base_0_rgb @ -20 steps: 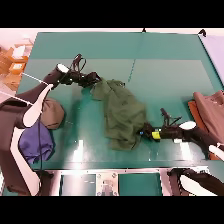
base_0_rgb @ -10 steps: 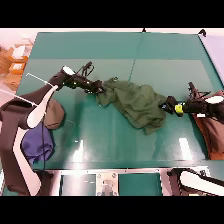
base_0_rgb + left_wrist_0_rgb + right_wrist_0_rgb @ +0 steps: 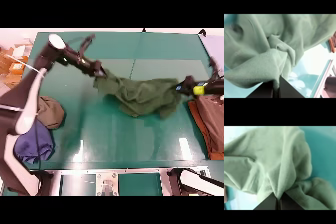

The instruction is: Fold the shirts.

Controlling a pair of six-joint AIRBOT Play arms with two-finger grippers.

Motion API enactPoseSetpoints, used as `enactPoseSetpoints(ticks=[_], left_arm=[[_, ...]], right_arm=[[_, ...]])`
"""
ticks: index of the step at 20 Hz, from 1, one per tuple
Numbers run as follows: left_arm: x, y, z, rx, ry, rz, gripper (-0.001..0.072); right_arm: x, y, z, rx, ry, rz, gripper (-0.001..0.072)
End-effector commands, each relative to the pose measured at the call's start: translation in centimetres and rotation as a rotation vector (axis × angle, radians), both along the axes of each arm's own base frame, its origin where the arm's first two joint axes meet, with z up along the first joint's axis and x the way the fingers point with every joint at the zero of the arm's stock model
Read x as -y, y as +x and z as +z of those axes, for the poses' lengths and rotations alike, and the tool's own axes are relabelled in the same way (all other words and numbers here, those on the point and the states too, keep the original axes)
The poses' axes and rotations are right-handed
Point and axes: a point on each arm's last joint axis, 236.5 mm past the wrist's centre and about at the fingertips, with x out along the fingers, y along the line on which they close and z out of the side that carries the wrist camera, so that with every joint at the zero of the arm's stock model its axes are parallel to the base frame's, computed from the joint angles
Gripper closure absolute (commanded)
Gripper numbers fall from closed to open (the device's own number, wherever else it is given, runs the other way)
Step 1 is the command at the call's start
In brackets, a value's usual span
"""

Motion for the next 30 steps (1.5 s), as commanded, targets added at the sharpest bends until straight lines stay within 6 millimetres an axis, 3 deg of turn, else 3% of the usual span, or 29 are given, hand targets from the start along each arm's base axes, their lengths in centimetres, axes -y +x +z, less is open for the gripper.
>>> enactPoseSetpoints(ticks=[1, 3, 5, 7, 9, 11, 12, 14, 16, 17, 20, 22, 25, 26, 28, 30], left_arm=[[-1.6, -3.1, 12.0, 0.254, -0.015, 0.028, 0.0675], [-2.7, -6.2, 19.9, 0.444, -0.065, 0.070, 0.0675], [-4.8, -9.8, 28.1, 0.677, -0.109, 0.159, 0.0675], [-7.6, -14.6, 35.4, 0.905, -0.146, 0.257, 0.0675], [-10.2, -19.8, 40.2, 1.071, -0.164, 0.323, 0.0675], [-13.1, -22.3, 41.3, 1.129, -0.096, 0.403, 0.0675], [-14.6, -22.3, 40.3, 1.104, -0.029, 0.450, 0.0675], [-15.4, -20.9, 36.2, 0.986, 0.092, 0.446, 0.0675], [-14.5, -18.5, 30.6, 0.832, 0.159, 0.395, 0.0674], [-14.0, -17.0, 27.5, 0.753, 0.182, 0.375, 0.0674], [-12.5, -11.4, 16.5, 0.555, 0.240, 0.347, 0.0674], [-12.1, -7.1, 8.9, 0.480, 0.266, 0.380, 0.0674], [-10.9, -2.1, -1.4, 0.364, 0.284, 0.398, 0.0674], [-10.0, -0.8, -4.5, 0.320, 0.278, 0.379, 0.0674], [-8.4, 1.0, -8.9, 0.250, 0.250, 0.358, 0.0674], [-7.9, 2.8, -11.3, 0.214, 0.251, 0.362, 0.0674]], right_arm=[[-0.8, -1.6, 11.7, 0.231, -0.104, 0.061, 0.0696], [-1.4, -3.4, 18.7, 0.402, -0.188, 0.046, 0.0696], [-2.6, -6.4, 25.2, 0.574, -0.278, 0.035, 0.0696], [-4.1, -9.7, 30.0, 0.706, -0.333, 0.026, 0.0695], [-5.4, -12.5, 32.2, 0.786, -0.372, 0.026, 0.0696], [-6.3, -14.3, 32.1, 0.785, -0.387, 0.054, 0.0696], [-6.5, -14.5, 31.5, 0.769, -0.382, 0.062, 0.0695], [-6.6, -14.1, 29.3, 0.710, -0.341, 0.080, 0.0696], [-6.7, -12.8, 25.3, 0.605, -0.250, 0.099, 0.0696], [-6.7, -11.9, 22.3, 0.533, -0.205, 0.110, 0.0695], [-7.6, -10.0, 11.2, 0.299, -0.076, 0.141, 0.0695], [-8.0, -9.0, 2.3, 0.142, -0.011, 0.094, 0.0695], [-6.9, -8.4, -10.6, -0.082, 0.002, -0.045, 0.0695], [-6.3, -8.3, -13.6, -0.142, -0.006, -0.086, 0.0695], [-5.2, -7.3, -16.8, -0.213, -0.020, -0.117, 0.0695], [-4.5, -5.2, -17.4, -0.212, -0.032, -0.123, 0.0695]])
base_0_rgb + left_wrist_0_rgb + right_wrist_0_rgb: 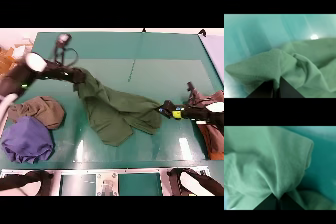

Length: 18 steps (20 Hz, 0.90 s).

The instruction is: Fold the shirts.

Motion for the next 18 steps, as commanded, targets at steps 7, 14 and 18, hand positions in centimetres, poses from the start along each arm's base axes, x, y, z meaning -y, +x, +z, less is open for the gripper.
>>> enactPoseSetpoints(ticks=[7, 14, 18], left_arm=[[-1.8, 2.4, -1.2, -0.190, -0.067, 0.002, 0.0061], [-7.2, -7.7, -4.9, -0.694, -0.101, 0.076, 0.0061], [-6.8, -12.1, -8.4, -0.795, -0.121, 0.114, 0.0061]], right_arm=[[6.1, 3.4, 3.6, -0.025, -0.077, 0.054, 0.0287], [3.2, -7.2, 0.9, -0.216, 0.023, -0.020, 0.0282], [-0.4, -11.8, -4.6, -0.287, 0.033, -0.012, 0.0162]])
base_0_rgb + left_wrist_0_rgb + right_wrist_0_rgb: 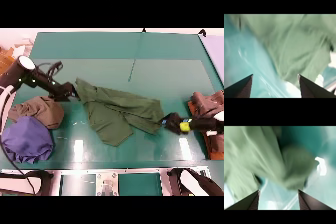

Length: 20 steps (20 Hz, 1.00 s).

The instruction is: Fold the shirts.

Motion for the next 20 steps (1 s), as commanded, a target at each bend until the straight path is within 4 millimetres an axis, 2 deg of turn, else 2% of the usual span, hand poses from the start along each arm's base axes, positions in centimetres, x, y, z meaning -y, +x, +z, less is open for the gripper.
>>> enactPoseSetpoints(ticks=[1, 3, 6, 7, 9, 10, 11, 12, 13, 14, 15, 16, 17, 18, 19, 20], left_arm=[[0.0, -4.4, -2.5, -0.114, -0.015, 0.043, 0.0061], [0.6, -5.9, -3.1, -0.112, -0.043, 0.072, 0.0062], [1.0, -7.8, -4.2, -0.116, -0.061, 0.118, 0.0062], [1.2, -8.5, -4.6, -0.123, -0.071, 0.127, 0.0061], [1.8, -9.5, -5.2, -0.136, -0.103, 0.132, 0.0062], [2.0, -9.9, -5.5, -0.145, -0.117, 0.137, 0.0062], [2.2, -10.1, -5.7, -0.144, -0.124, 0.138, 0.0062], [2.2, -10.1, -5.8, -0.142, -0.127, 0.134, 0.0062], [2.3, -10.0, -5.7, -0.139, -0.133, 0.135, 0.0062], [2.5, -9.9, -5.5, -0.129, -0.144, 0.130, 0.0062], [2.7, -9.6, -5.3, -0.119, -0.158, 0.133, 0.0062], [2.8, -9.3, -5.2, -0.108, -0.165, 0.140, 0.0062], [2.8, -9.0, -5.2, -0.093, -0.167, 0.142, 0.0063], [2.8, -8.8, -5.3, -0.085, -0.163, 0.148, 0.0063], [2.7, -8.7, -5.3, -0.081, -0.162, 0.150, 0.0063], [2.7, -8.7, -5.3, -0.080, -0.162, 0.148, 0.0062]], right_arm=[[-2.3, -3.4, -4.6, -0.051, -0.021, -0.012, 0.0163], [-2.8, -2.5, -5.9, -0.038, -0.047, -0.011, 0.0163], [-3.0, 0.5, -6.6, 0.020, -0.088, -0.032, 0.0165], [-3.0, 1.4, -6.5, 0.033, -0.098, -0.031, 0.0256], [-3.2, 2.6, -5.9, 0.065, -0.105, 0.004, 0.0613], [-3.6, 3.0, -5.2, 0.079, -0.099, 0.032, 0.0695], [-4.3, 2.9, -4.3, 0.075, -0.072, 0.065, 0.0696], [-5.7, 2.2, -2.7, 0.055, -0.011, 0.118, 0.0696], [-7.9, 1.5, 0.1, 0.059, 0.083, 0.172, 0.0696], [-9.8, 1.6, 3.5, 0.120, 0.156, 0.214, 0.0696], [-10.9, 2.6, 7.7, 0.235, 0.192, 0.231, 0.0696], [-11.1, 4.1, 11.8, 0.353, 0.197, 0.214, 0.0697], [-10.3, 6.1, 16.1, 0.478, 0.167, 0.182, 0.0696], [-8.8, 8.2, 19.3, 0.581, 0.119, 0.147, 0.0696], [-6.4, 10.7, 21.9, 0.663, 0.051, 0.087, 0.0697], [-3.9, 13.0, 23.4, 0.704, 0.004, 0.016, 0.0696]])
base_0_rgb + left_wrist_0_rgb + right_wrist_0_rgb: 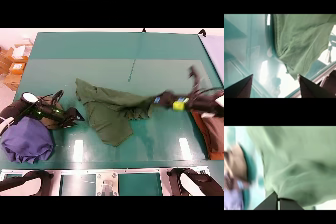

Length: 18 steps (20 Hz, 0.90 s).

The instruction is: Fold the shirts.

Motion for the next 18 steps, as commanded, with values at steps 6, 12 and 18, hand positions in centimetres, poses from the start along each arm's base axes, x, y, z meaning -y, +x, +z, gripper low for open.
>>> enactPoseSetpoints(ticks=[6, 12, 18], left_arm=[[2.4, 0.0, -0.5, 0.068, 0.027, -0.062, 0.0063], [4.0, 0.6, -1.0, 0.130, 0.061, -0.076, 0.0063], [3.8, 1.7, -1.1, 0.164, 0.077, -0.045, 0.0063]], right_arm=[[16.2, 18.2, -0.4, 0.052, 0.071, -0.491, 0.0696], [15.7, 20.9, -14.5, -0.267, 0.172, -0.410, 0.0274], [17.3, 16.0, -7.3, -0.239, 0.208, -0.164, 0.0307]])
